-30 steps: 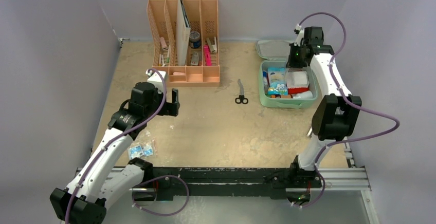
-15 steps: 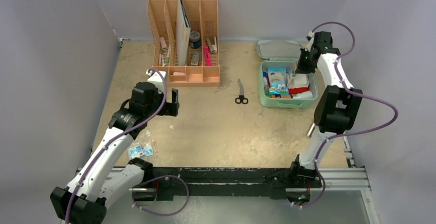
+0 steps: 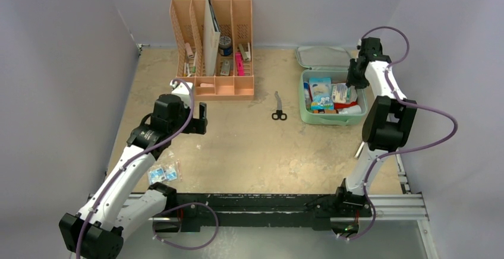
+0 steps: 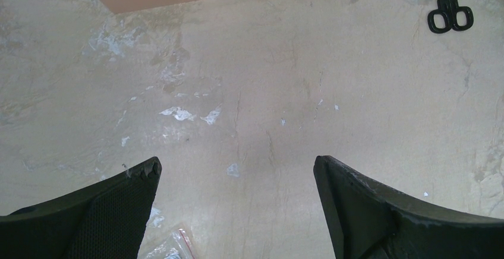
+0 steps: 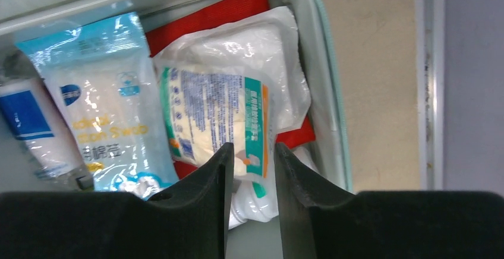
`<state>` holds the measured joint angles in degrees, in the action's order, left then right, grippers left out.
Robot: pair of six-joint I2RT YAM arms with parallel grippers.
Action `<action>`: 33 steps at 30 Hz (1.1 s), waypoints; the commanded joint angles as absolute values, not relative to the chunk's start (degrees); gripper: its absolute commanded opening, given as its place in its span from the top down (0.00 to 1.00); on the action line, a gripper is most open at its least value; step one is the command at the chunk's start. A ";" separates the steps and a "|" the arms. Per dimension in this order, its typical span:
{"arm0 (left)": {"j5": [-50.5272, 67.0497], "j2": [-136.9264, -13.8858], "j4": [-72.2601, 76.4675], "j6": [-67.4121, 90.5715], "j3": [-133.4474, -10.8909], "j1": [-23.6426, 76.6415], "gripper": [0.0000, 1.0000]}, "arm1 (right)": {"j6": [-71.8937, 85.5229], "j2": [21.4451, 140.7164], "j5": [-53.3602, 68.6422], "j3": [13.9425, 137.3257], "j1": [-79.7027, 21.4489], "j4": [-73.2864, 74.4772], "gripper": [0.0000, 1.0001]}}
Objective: Organize the medicine kit
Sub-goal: Place the medical item at the medicine box.
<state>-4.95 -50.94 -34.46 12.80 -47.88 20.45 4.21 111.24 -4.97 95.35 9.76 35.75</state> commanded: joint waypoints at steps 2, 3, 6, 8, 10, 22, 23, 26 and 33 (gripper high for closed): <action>-5.65 -51.31 -33.63 12.22 -47.85 20.68 0.00 | 2.00 109.82 -10.35 97.65 9.75 36.06 0.63; -5.54 -51.40 -33.58 12.14 -47.84 20.70 0.00 | 2.35 109.67 -10.45 97.46 9.76 35.93 0.62; -5.36 -51.78 -33.39 12.09 -47.90 20.70 0.00 | 3.34 108.90 -11.18 96.54 9.71 34.66 0.60; -5.79 -52.13 -33.65 12.40 -47.77 20.66 0.00 | 3.41 108.62 -11.15 96.35 9.61 34.69 0.59; -6.99 -52.62 -34.00 12.79 -47.74 20.66 0.00 | 3.87 107.73 -10.86 96.05 9.58 35.06 0.57; -13.26 -54.18 -36.07 15.30 -48.16 20.65 0.00 | 5.01 103.49 -9.04 90.88 8.56 34.80 0.60; -13.68 -54.34 -36.23 15.58 -48.24 20.65 0.00 | 5.21 103.35 -8.41 90.32 8.36 34.61 0.63; -14.70 -54.78 -36.94 16.29 -48.49 20.65 0.00 | 5.90 103.80 -5.52 89.11 7.93 34.43 0.71; -20.18 -56.27 -40.34 20.88 -49.30 20.65 0.00 | 5.67 107.51 -6.70 89.21 7.98 33.55 0.76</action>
